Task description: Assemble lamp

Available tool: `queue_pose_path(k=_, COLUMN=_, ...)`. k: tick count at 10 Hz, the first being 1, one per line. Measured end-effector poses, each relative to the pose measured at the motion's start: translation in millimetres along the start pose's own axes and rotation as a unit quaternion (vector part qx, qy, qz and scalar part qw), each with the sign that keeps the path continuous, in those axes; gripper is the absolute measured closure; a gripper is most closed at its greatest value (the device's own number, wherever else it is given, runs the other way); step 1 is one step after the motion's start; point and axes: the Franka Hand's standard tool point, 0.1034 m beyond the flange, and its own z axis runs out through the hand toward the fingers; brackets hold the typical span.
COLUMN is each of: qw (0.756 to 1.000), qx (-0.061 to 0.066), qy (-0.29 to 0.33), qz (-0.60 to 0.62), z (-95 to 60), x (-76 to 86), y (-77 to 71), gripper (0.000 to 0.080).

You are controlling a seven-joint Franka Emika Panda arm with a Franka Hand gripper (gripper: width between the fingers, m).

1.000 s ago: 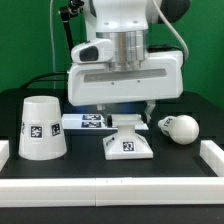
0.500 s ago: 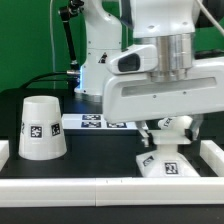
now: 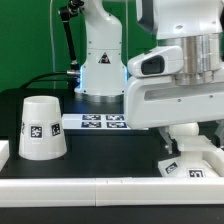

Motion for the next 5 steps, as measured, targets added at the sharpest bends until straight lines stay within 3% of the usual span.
queue_pose_path(k=1, qw=1.000, qx=0.000, qy=0.001, qz=0.000, z=0.0, x=0.2, y=0.4, gripper=0.0263)
queue_pose_path(k=2, qw=1.000, qx=0.000, qy=0.001, qz=0.000, z=0.1, x=0.1, y=0.3, gripper=0.0193)
queue_pose_path(k=3, qw=1.000, qx=0.000, qy=0.001, qz=0.000, z=0.2, x=0.0, y=0.3, gripper=0.0193)
queue_pose_path(k=4, qw=1.000, qx=0.000, qy=0.000, qz=0.000, z=0.3, x=-0.1, y=0.3, gripper=0.0119)
queue_pose_path(k=5, qw=1.000, qx=0.000, qy=0.000, qz=0.000, z=0.3, x=-0.1, y=0.3, gripper=0.0104)
